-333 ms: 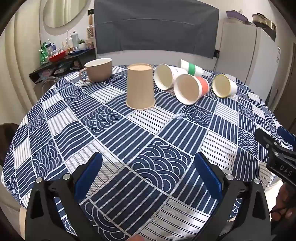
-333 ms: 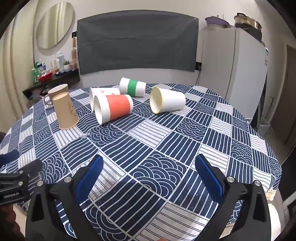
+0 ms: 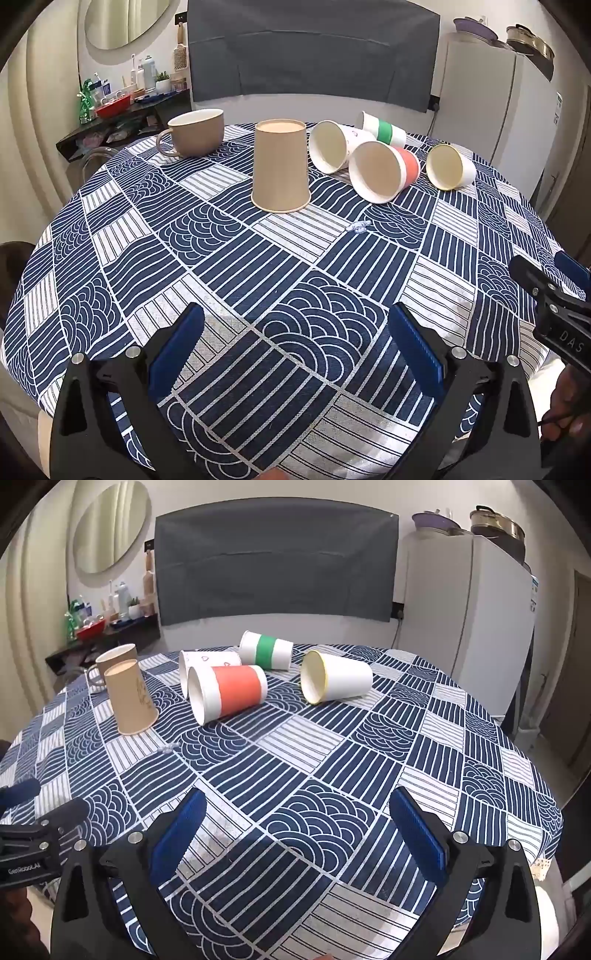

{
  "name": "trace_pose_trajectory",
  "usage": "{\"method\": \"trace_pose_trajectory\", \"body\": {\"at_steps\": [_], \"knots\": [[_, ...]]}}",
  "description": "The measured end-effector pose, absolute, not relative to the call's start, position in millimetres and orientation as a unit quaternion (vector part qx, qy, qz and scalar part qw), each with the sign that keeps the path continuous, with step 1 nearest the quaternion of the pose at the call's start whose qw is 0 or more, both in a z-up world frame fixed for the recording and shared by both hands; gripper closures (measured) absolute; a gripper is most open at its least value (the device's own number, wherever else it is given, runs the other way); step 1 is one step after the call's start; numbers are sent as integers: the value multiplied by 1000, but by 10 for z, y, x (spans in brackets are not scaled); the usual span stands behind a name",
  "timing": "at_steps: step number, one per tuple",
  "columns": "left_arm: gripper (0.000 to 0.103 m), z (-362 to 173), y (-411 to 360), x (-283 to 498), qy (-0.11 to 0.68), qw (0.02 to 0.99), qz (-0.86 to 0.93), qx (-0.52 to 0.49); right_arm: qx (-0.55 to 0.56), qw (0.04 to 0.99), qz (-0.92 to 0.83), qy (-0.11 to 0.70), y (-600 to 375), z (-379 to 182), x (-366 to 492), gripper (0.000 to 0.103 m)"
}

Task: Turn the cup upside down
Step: 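Move the right tool toward the orange-banded white cup lying on its side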

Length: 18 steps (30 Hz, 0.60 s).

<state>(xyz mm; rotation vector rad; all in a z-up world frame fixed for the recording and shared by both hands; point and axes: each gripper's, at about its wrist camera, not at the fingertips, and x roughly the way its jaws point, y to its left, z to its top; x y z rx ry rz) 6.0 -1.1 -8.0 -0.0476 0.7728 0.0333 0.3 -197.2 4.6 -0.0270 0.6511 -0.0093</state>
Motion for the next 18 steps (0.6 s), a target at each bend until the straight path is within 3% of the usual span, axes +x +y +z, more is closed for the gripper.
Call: {"method": "trace_pose_trajectory", "body": {"at_steps": [18], "knots": [[6,-105,35,77,381,924,17,-25,-21,940,3,339,-1901,-22,87,8]]}}
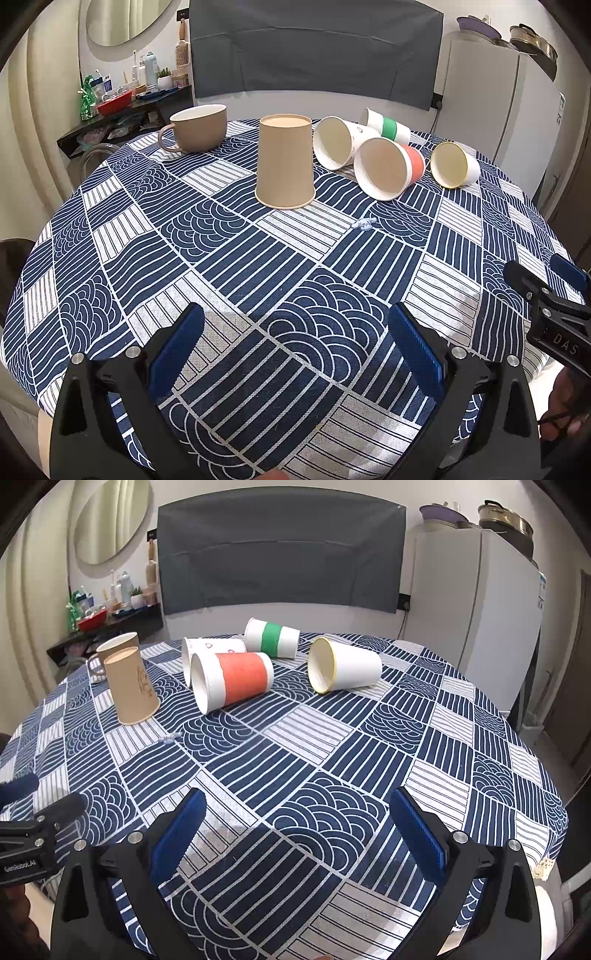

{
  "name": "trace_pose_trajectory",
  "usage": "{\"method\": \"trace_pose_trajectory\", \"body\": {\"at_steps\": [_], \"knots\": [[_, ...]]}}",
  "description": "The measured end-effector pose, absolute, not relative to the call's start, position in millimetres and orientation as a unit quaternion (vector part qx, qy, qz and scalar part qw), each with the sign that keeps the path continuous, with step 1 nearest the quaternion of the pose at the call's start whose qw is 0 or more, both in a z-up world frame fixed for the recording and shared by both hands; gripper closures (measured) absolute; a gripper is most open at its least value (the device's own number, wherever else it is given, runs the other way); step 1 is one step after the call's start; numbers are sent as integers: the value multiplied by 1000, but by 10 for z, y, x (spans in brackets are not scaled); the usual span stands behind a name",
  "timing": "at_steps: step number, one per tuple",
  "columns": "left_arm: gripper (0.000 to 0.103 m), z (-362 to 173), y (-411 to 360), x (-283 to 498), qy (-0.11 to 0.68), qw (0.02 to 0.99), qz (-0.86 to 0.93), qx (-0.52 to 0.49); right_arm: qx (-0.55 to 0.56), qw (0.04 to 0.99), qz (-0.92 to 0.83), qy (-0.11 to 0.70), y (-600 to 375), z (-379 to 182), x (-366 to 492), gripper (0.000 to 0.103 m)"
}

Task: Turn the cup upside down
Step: 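Move the right tool toward the orange-banded white cup lying on its side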

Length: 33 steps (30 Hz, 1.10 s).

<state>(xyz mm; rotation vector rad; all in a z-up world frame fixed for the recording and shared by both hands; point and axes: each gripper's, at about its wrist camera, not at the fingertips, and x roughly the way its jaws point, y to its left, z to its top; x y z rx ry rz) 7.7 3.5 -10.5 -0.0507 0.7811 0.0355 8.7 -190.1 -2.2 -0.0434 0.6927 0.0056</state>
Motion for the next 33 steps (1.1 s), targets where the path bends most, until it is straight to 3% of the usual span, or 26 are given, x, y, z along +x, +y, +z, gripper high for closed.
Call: {"method": "trace_pose_trajectory", "body": {"at_steps": [33], "knots": [[6,-120,295,172,383,923,31,-38,-61,933,23,354,-1511,1,335,8]]}}
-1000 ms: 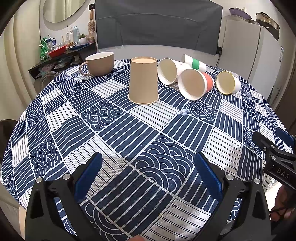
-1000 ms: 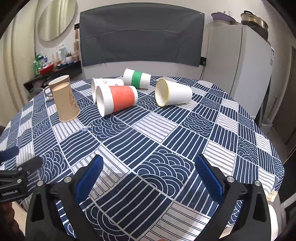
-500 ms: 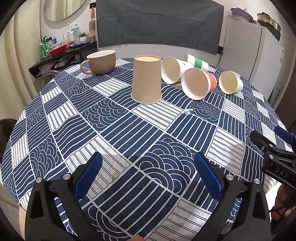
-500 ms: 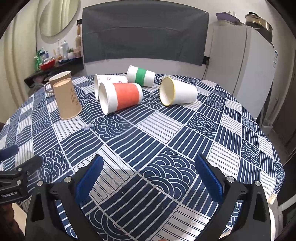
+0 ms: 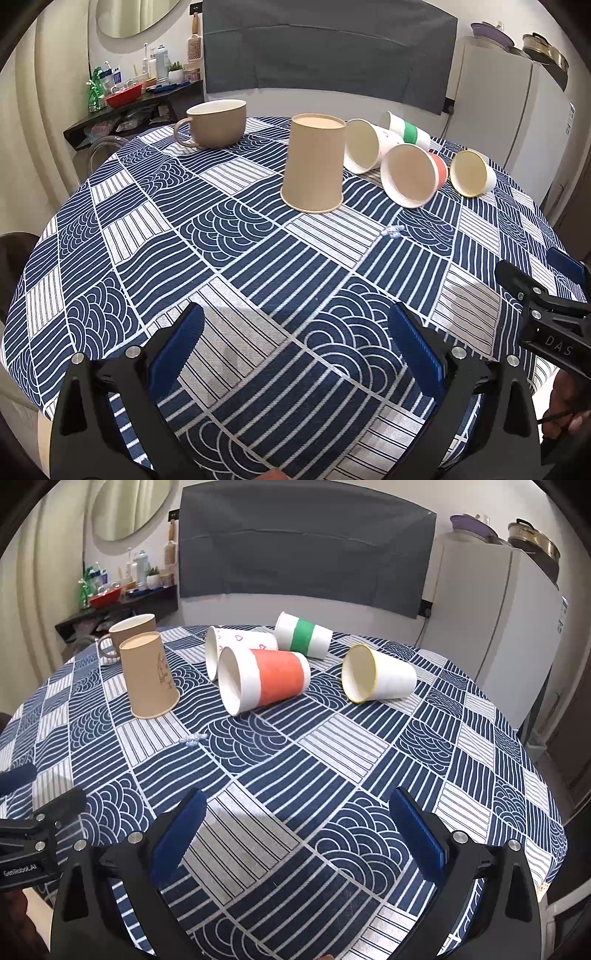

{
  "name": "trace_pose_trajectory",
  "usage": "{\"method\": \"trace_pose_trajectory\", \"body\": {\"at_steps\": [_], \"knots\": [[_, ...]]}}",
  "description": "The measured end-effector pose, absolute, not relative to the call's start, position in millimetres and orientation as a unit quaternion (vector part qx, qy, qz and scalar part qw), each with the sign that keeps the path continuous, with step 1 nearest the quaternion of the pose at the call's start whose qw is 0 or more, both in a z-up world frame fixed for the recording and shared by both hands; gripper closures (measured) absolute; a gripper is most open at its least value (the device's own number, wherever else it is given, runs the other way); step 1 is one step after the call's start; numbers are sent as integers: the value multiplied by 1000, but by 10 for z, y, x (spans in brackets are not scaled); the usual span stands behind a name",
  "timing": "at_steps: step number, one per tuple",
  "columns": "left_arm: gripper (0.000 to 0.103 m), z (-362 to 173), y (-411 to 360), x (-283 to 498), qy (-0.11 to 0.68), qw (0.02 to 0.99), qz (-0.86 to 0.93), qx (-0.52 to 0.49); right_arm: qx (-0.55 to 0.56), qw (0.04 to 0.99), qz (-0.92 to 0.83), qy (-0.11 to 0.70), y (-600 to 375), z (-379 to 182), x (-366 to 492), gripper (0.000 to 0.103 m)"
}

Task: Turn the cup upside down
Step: 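Move the right tool toward the orange-banded white cup lying on its side, then close the right gripper on the rim of the orange-banded cup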

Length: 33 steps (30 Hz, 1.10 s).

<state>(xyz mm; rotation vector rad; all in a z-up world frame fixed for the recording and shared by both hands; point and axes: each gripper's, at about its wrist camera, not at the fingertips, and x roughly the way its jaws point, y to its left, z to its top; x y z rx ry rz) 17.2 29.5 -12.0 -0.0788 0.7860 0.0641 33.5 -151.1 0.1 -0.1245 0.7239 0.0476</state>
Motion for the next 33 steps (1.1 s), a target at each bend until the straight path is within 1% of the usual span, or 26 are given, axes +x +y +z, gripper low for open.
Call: {"method": "trace_pose_trajectory", "body": {"at_steps": [5,15,21,29,30,31,33], "knots": [[6,-112,385,217,380,923,37,-42,-59,935,14,350,-1468,64,449,8],[6,-98,560,300,370,927,53,-46,-99,930,24,354,-1168,120,781,9],[6,-134,591,335,370,927,54,-40,-139,924,6,355,-977,46,1083,9],[6,-183,640,371,374,925,59,-42,-144,919,-19,367,-977,-72,1447,10],[6,-192,644,379,375,924,59,-43,-144,919,-20,366,-982,-75,1468,15],[6,-199,647,385,376,924,58,-43,-147,919,-25,364,-981,-79,1495,33],[6,-224,647,402,380,922,54,-44,-144,917,-31,370,-1005,-101,1573,47]]}}
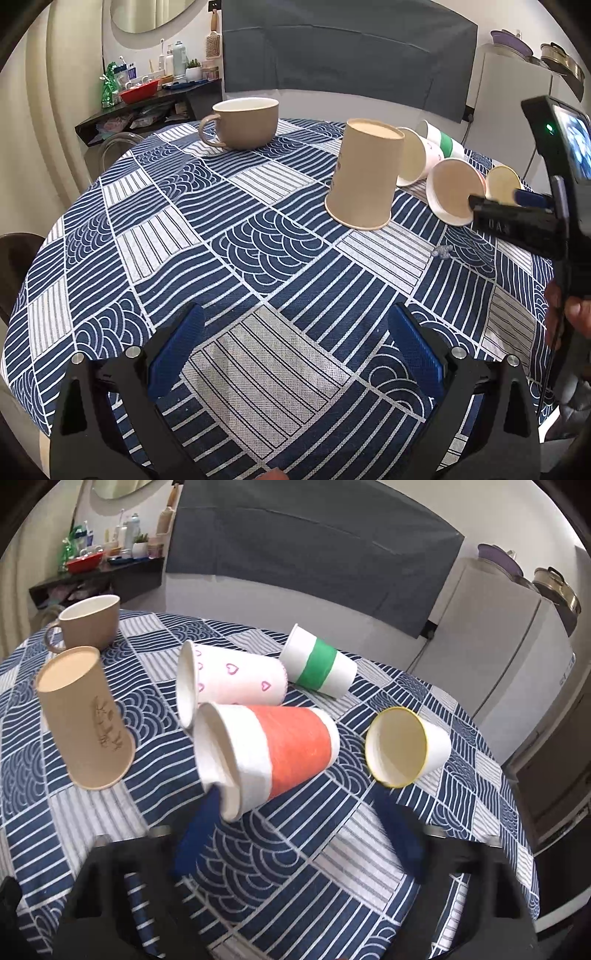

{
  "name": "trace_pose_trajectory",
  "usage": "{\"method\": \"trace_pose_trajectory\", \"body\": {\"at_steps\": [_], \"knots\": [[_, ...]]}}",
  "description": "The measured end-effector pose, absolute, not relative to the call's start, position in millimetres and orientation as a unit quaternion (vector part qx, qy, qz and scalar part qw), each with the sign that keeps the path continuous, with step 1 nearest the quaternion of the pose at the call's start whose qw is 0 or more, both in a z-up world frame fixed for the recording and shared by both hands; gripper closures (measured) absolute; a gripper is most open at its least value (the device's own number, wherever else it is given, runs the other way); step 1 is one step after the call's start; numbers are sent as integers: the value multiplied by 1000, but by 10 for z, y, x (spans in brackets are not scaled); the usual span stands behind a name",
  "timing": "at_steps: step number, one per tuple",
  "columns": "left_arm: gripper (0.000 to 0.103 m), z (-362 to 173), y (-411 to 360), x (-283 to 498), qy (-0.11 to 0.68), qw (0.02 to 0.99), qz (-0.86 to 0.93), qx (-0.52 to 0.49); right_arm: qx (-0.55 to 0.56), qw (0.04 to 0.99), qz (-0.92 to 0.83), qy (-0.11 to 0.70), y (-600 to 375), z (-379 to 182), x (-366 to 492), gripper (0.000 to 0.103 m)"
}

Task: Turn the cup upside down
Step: 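Close the right gripper on the rim of the orange-banded cup, then lift the orange-banded cup by its rim with the right gripper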

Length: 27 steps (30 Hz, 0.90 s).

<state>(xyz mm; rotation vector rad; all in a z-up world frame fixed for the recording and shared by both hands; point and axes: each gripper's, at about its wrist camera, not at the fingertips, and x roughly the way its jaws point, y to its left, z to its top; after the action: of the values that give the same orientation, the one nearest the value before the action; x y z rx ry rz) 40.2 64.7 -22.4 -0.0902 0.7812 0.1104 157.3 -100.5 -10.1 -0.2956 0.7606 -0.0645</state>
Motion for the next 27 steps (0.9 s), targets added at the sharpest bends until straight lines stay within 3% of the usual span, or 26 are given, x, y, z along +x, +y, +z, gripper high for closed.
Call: {"method": "trace_pose_trajectory", "body": {"at_steps": [3,7,12,27], "knots": [[6,-240,637,397,384,921,51,-43,-132,915,-39,379,-1077,-140,1663,81],[6,-215,642,361,379,923,53,-42,-131,917,-48,373,-1151,-141,1674,94],[6,-200,610,340,380,923,52,-40,-150,919,-52,360,-1187,-117,1608,99],[6,-62,294,154,370,929,23,-16,-164,920,-12,355,-1338,-153,1076,100]]}}
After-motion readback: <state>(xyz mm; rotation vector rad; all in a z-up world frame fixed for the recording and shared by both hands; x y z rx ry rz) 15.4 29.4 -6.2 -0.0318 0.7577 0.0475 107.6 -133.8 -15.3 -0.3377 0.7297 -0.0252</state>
